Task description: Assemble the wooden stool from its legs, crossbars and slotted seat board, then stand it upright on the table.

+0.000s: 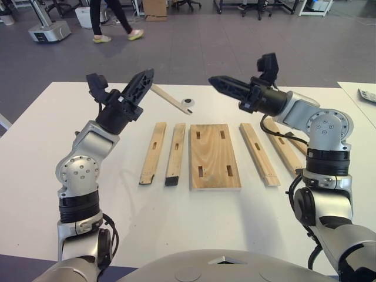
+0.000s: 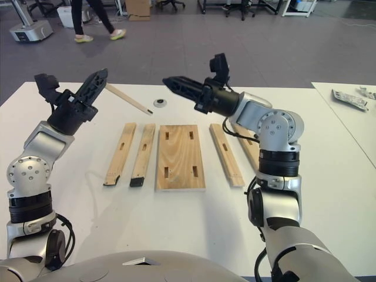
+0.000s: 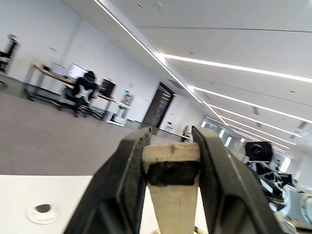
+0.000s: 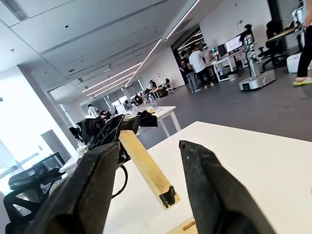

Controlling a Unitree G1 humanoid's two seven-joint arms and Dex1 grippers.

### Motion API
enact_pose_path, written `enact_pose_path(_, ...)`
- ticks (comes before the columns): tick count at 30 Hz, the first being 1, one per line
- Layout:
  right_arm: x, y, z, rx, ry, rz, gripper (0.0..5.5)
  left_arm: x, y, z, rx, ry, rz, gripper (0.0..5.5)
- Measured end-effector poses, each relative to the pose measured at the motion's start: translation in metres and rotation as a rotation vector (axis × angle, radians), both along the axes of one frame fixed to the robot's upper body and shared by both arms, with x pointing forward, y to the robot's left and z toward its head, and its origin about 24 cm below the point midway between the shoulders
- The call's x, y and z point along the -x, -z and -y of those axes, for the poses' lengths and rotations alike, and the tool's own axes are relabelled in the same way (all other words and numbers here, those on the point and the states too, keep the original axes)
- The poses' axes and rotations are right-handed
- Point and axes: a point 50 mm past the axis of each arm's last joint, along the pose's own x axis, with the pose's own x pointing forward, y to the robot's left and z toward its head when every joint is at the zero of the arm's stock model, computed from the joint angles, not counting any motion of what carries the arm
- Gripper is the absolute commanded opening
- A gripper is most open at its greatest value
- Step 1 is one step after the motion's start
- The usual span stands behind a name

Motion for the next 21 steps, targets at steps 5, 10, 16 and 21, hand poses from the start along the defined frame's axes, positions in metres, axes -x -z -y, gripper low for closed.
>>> enact_pose_path(5, -0.006, -0.011, -0.008, 0.148, 0.192, 0.228, 2.29, -0.001, -0.002, 0.002, 0.037, -0.086, 0.003, 1.29)
enact_pose_path(10, -0.007, -0.005, -0.013, 0.139, 0.260, 0.228, 2.29, -0.016, -0.012, 0.007, 0.093, -0.232, -0.082, 1.29)
enact_pose_path(16, -0.011, -0.004, -0.012, 0.122, 0.314, 0.225, 2.29, -0.035, 0.006, 0.002, 0.334, -0.474, -0.454, 1.29)
enact_pose_path(21, -0.013, -0.003, -0.012, 0.118, 0.329, 0.225, 2.29, -0.036, 0.013, 0.008, 0.466, -0.475, -0.588, 1.29)
